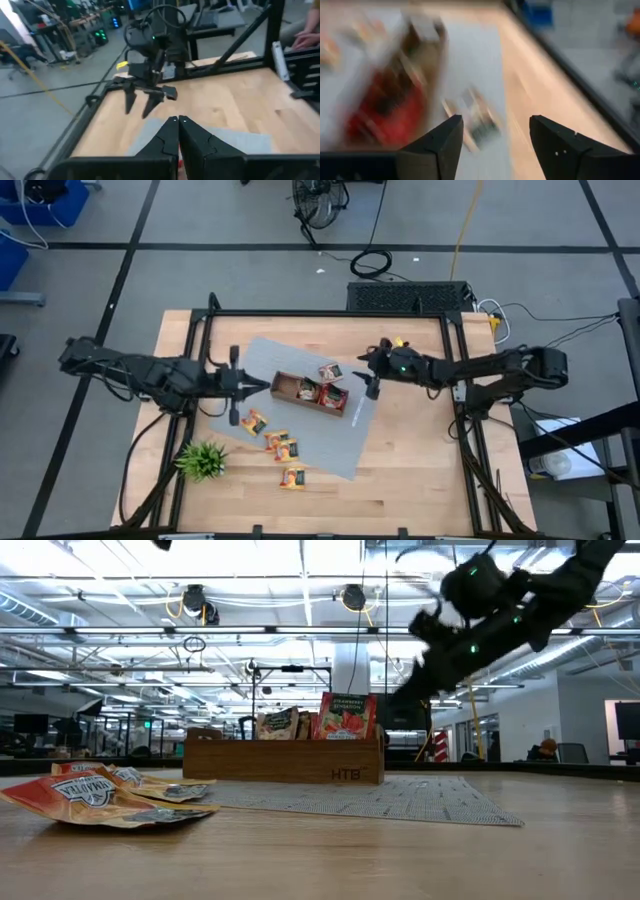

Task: Pick & Place Tea
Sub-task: Put the brown tea bag into the wooden organizer

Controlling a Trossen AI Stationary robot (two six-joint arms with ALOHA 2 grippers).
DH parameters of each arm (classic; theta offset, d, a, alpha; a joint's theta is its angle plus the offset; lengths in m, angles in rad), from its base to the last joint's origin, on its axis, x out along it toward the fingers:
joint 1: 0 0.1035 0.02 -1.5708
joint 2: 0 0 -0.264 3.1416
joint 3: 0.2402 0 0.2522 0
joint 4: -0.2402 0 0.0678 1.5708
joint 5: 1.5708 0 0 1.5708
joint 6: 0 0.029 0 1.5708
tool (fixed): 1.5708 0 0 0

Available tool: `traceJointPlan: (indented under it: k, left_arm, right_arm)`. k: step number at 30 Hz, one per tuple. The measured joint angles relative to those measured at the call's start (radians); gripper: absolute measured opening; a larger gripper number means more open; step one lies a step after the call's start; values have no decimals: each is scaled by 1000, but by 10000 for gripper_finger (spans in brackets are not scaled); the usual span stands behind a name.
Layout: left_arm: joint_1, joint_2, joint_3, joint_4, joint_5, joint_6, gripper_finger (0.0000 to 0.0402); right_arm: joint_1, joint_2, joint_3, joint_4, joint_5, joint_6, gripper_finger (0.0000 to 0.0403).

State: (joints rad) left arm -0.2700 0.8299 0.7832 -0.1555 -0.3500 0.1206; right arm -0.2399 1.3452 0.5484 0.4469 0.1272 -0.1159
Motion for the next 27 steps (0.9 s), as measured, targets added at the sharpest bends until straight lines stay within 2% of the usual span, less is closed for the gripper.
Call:
traceJointPlan:
  k: [2,5,12,15,20,27]
  left_arm:
    - [2,-42,-38,8,-21,20,19]
    - [3,-87,-93,14,-46,38,19]
    - [3,-141,-151,-1,-62,58,19]
    - [3,-133,-152,-4,-60,59,19]
    - [3,-130,-153,-5,-60,59,19]
    - [3,-130,-153,-5,-60,59,19]
  right_arm:
    - [-15,17,58,-121,0,-1,224]
    - [-39,53,219,-276,-45,-12,235]
    - [-135,304,658,-720,-152,-96,252]
    - [-154,424,791,-885,-155,-136,256]
    - [-154,577,906,-917,-158,-198,259]
    - [-152,723,982,-935,-164,-237,259]
